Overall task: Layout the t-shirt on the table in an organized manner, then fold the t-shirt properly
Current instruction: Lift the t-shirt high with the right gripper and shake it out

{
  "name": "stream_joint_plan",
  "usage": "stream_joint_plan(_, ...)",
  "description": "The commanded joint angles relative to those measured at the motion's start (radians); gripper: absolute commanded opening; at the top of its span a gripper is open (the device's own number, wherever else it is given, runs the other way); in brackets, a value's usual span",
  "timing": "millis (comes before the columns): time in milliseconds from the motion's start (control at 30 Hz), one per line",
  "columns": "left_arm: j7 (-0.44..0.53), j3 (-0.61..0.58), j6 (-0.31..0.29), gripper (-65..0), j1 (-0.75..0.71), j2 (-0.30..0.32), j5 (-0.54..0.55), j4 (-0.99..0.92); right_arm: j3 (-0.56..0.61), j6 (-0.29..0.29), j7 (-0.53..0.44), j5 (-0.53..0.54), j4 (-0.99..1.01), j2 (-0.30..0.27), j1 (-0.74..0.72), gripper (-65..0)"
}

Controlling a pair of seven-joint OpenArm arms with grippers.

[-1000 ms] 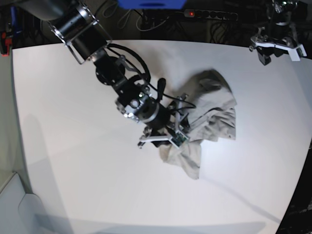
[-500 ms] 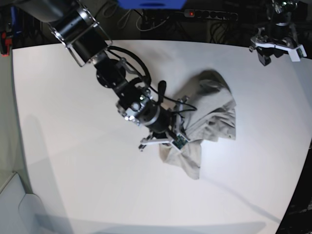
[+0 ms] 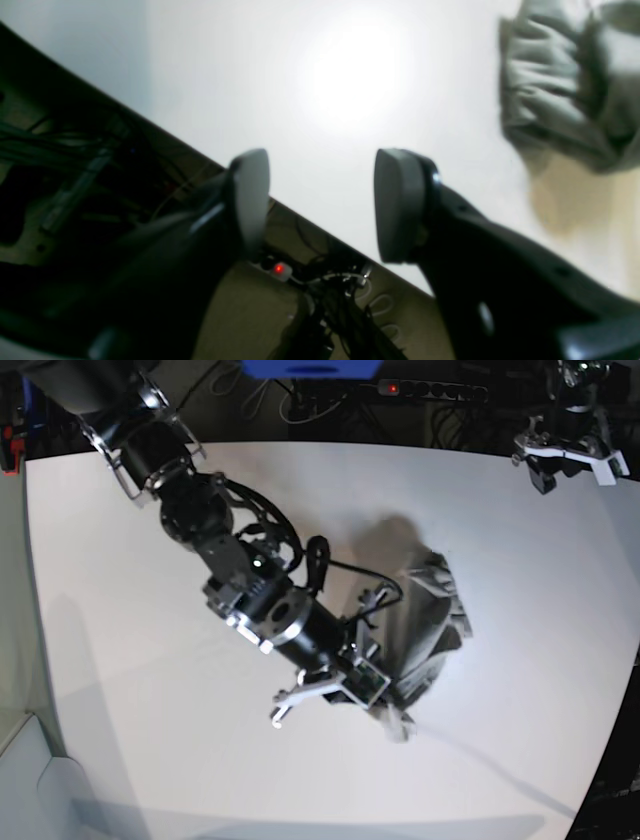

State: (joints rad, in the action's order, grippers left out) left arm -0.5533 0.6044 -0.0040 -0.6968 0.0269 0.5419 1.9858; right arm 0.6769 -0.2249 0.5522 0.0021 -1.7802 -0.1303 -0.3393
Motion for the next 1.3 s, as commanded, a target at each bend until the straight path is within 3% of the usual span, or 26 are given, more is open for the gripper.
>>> stream_joint_plan(0, 0.019, 0.005, -0.001, -32.5, -0.005, 0.008, 0.007, 0.02, -0.019, 0.003, -0.008, -0.001, -0.065, 0.004, -0.03, -65.0)
stream_joint_plan(167, 0.019, 0.004, -0.001, -32.5, -0.004, 0.011, 0.007, 0.019, -0.161, 0.002, 0.038, -0.001, -0.251, 0.033, -0.059, -65.0)
stream_joint_plan(367, 0.019, 0.004, -0.001, -32.5, -0.004, 0.014, 0.007, 0.019, -0.276, -0.001, 0.05, -0.001, -0.249, 0.044, -0.191, -65.0)
stream_joint_plan(600, 0.019, 0.002, -0.001, -32.5, -0.004, 0.015, 0.007, 0.019, -0.313, 0.002, 0.133, -0.001, -0.241, 0.048, -0.393, -65.0)
stream_joint_plan(933, 0.019, 0.002, -0.001, -32.5, -0.002, 0.015, 0.007, 0.019, -0.517, 0.003, 0.214, -0.003, -0.215, 0.116, -0.613, -65.0)
stream_joint_plan(1267, 0.019, 0.004, -0.001, -32.5, 0.012, 0.015, 0.008, 0.019, -0.537, 0.005, 0.214, -0.004, -0.211, 0.108, -0.782, -65.0)
